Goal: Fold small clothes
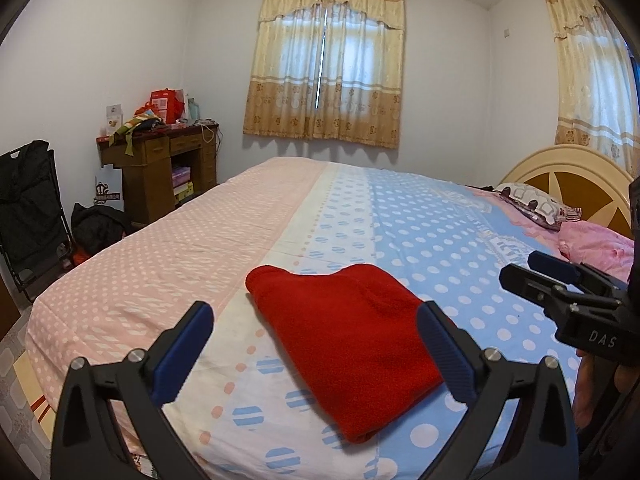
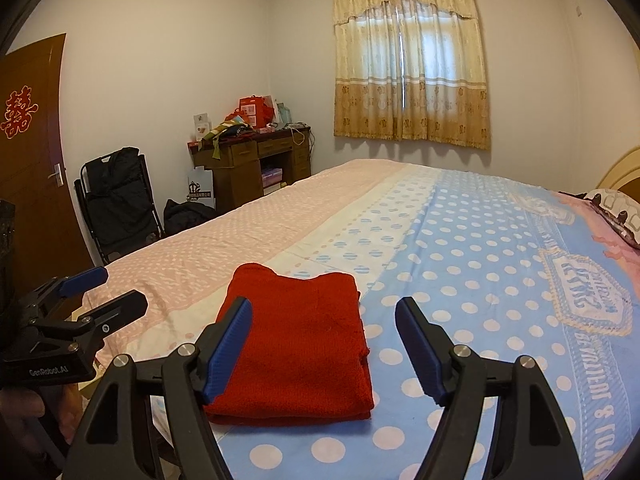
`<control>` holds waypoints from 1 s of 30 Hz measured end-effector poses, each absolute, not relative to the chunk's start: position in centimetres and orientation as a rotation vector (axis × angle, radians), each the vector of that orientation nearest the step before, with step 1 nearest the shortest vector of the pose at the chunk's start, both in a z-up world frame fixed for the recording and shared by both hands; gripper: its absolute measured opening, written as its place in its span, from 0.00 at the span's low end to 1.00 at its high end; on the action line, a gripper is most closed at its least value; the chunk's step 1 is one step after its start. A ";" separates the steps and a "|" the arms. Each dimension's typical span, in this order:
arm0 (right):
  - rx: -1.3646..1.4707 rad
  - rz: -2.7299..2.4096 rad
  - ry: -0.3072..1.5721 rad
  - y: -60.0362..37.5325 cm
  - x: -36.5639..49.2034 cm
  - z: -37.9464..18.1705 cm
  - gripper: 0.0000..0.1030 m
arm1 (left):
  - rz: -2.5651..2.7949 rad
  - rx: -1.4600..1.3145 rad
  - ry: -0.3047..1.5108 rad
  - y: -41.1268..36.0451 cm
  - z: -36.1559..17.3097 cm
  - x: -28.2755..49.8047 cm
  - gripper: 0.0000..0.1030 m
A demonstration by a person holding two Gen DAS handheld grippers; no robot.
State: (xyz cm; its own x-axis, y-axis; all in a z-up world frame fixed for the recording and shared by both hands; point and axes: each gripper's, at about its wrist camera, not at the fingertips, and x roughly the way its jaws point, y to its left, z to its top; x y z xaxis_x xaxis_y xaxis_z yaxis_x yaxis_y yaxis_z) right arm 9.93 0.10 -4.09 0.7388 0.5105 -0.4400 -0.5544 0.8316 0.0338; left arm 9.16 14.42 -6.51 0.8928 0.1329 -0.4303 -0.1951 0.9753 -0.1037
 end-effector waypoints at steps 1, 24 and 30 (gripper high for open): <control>-0.101 0.586 0.454 0.1 9.9 -4.1 0.73 | 0.169 -0.145 0.436 14.4 -6.5 9.2 1.00; -0.092 0.595 0.463 0.4 9.4 -4.4 0.73 | 0.161 -0.130 0.446 13.4 -6.8 9.4 1.00; -0.089 0.594 0.458 0.4 9.3 -4.4 0.73 | 0.161 -0.129 0.447 13.4 -6.8 9.4 1.00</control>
State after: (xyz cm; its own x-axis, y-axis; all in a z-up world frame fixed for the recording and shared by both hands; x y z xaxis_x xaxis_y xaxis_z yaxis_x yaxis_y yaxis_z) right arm 9.27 0.38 -4.39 0.7315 0.5200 -0.4411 -0.5587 0.8279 0.0495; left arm 9.37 13.37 -6.75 0.8893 0.1258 -0.4396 -0.1825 0.9792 -0.0890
